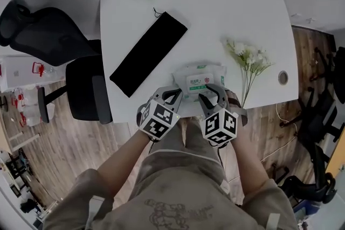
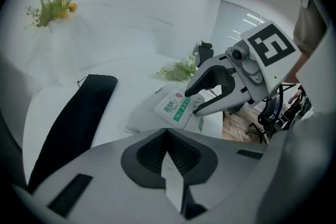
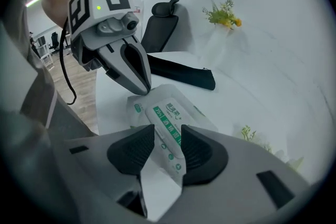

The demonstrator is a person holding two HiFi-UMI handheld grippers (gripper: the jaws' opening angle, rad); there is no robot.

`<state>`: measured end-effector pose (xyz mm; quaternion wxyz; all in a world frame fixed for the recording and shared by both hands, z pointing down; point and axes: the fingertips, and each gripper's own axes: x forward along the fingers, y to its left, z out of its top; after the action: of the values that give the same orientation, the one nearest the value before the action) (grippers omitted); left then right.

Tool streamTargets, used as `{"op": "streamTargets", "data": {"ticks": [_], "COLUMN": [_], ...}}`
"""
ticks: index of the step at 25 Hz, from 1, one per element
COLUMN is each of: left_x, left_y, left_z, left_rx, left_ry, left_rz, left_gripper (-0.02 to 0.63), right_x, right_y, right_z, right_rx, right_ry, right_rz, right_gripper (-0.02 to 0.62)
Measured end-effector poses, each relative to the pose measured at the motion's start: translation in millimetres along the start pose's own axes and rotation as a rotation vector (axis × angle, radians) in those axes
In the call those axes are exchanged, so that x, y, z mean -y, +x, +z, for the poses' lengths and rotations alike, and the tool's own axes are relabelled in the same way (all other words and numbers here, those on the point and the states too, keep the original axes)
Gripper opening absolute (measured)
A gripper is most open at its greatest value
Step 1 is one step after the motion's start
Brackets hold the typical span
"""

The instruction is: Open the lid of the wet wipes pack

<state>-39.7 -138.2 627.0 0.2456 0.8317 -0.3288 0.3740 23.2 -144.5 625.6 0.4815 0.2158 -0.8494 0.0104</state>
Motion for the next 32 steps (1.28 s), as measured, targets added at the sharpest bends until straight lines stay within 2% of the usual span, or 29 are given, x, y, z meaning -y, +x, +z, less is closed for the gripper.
{"op": "streamTargets", "data": {"ticks": [5, 7, 13, 17, 22, 30, 32], "left_x": [1.0, 0.3, -1.1, -1.0, -0.9, -1.0, -1.6], "left_y": [10.4, 12.2, 15.5, 16.6, 16.5, 16.7, 16.6], "left_z": [-6.7, -7.9, -10.6, -11.2, -12.4, -11.2, -11.1], "left_rx": [-0.017, -0.016, -0.008, -0.016, -0.001, 0.02, 0.022], "left_ry": [-0.008, -0.011, -0.027, -0.041, -0.068, -0.085, -0.088], "left_rz": [-0.026, -0.028, -0.039, -0.043, -0.057, -0.06, -0.061], "left_gripper": [0.017, 0.017, 0.017, 0.017, 0.017, 0.017, 0.017], "right_x": [-7.3, -6.8, -4.1, 13.8, 52.6, 83.9, 86.4], "right_y": [3.4, 5.0, -2.2, -20.4, -15.5, 24.4, 34.1], "right_z": [-3.7, -3.3, 3.9, 26.4, 50.6, 57.9, 54.5], "right_rx": [-0.004, -0.007, 0.016, 0.119, 0.177, 0.17, 0.154], "right_ry": [-0.086, -0.086, -0.053, -0.011, 0.017, 0.133, 0.129], "right_rz": [0.01, 0.015, 0.046, -0.007, -0.074, -0.059, -0.049], "right_gripper": [0.16, 0.158, 0.111, 0.067, 0.067, 0.078, 0.078]}}
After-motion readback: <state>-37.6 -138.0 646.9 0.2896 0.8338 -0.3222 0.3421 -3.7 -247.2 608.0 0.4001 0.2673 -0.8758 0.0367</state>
